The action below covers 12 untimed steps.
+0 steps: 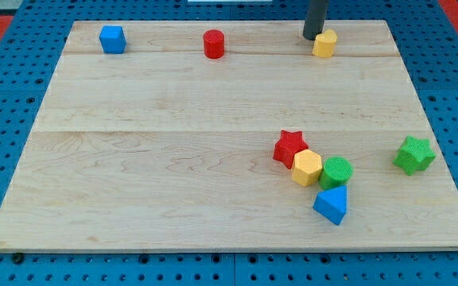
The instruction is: Move yellow hexagon to the left center of the board
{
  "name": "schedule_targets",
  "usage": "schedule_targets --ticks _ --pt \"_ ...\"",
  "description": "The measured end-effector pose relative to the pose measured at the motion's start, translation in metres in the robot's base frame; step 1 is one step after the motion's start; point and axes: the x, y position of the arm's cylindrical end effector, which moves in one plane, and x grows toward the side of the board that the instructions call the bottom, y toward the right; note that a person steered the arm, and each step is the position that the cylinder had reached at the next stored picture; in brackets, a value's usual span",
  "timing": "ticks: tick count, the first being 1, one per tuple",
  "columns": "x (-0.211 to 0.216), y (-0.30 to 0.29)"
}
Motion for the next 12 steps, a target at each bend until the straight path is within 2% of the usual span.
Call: schedule_targets --ticks 1,2,3,4,5,7,8,10,12 --pt "0.003 0.021" --pt "0.007 0.018" --pt "0.017 -0.012" --pt "0.056 -0.041" --pt "0.103 -0.005" --pt "0.193 0.006" --pt "0.225 0.006" --pt "0.275 -0.036" --pt "0.311 -0.069"
